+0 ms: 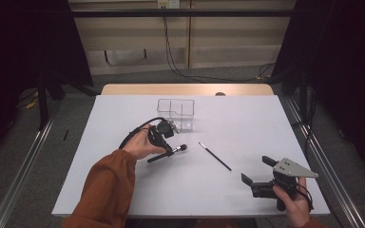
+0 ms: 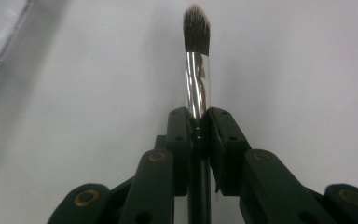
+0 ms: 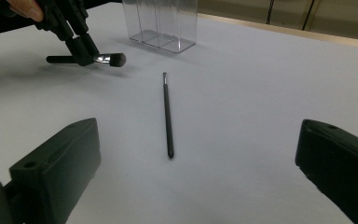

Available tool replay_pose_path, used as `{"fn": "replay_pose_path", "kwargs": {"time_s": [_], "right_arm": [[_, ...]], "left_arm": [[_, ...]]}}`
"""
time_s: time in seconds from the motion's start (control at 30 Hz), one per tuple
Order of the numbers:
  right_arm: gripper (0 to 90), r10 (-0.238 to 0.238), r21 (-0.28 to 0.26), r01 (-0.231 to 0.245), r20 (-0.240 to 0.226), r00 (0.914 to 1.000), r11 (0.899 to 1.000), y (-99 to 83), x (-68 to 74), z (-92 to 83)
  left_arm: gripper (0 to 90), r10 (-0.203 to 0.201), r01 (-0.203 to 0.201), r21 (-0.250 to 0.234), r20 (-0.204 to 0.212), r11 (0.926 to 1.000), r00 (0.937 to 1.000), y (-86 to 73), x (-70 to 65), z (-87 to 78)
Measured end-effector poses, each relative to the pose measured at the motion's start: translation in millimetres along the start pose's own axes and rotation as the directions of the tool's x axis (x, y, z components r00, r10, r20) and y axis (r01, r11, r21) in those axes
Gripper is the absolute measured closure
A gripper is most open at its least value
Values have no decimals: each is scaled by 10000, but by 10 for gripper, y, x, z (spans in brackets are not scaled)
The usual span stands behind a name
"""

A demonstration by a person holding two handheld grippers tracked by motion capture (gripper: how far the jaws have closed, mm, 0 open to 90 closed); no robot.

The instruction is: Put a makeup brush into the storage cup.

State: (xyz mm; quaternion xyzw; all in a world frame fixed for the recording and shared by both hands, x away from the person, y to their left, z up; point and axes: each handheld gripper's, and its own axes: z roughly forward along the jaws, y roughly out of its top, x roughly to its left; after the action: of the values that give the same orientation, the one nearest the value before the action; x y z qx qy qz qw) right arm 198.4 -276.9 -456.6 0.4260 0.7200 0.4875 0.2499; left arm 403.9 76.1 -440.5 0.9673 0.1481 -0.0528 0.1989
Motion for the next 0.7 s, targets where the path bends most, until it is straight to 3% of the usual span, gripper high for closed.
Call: {"fn": "replay_pose_path", "kwargs": {"time_s": [0.17,0.37,0.43,0.5,0.53,0.57,0.63,0.67,0.7], "right_arm": [[0,-19,8,19,-13,10000,10000,1,5,2],[0,32,47,-32,-3,10000,10000,2,5,10],[0,25,43,-25,11,10000,10000,4,7,11],[0,-18,15,18,-13,10000,10000,4,7,10],[0,-14,14,14,-9,10000,10000,4,7,9],[0,4,17,-4,-3,10000,10000,4,8,9],[0,-9,5,9,3,10000,10000,3,6,8],[0,-9,5,9,3,10000,10000,3,6,8],[0,-5,8,5,-1,10000,10000,3,6,7]], "left_arm": [[789,-532,526,-403,-150,9978,9985,-54,21,-62],[789,-1038,1034,-1358,42,9853,9946,-145,37,-151],[789,-1199,1190,-1817,57,9761,9928,-160,29,-218],[789,-1142,1123,-1944,15,9745,9935,-163,24,-243],[789,-1191,1141,-2226,-90,9682,9928,-171,9,-266],[789,-1191,1141,-2226,-90,9682,9928,-171,9,-266],[789,-1364,1274,-2687,-151,9548,9905,-187,-24,-268],[789,-1364,1274,-2687,-151,9548,9905,-187,-24,-268],[789,-1514,1434,-2998,-36,9432,9885,-197,-49,-244]]}}
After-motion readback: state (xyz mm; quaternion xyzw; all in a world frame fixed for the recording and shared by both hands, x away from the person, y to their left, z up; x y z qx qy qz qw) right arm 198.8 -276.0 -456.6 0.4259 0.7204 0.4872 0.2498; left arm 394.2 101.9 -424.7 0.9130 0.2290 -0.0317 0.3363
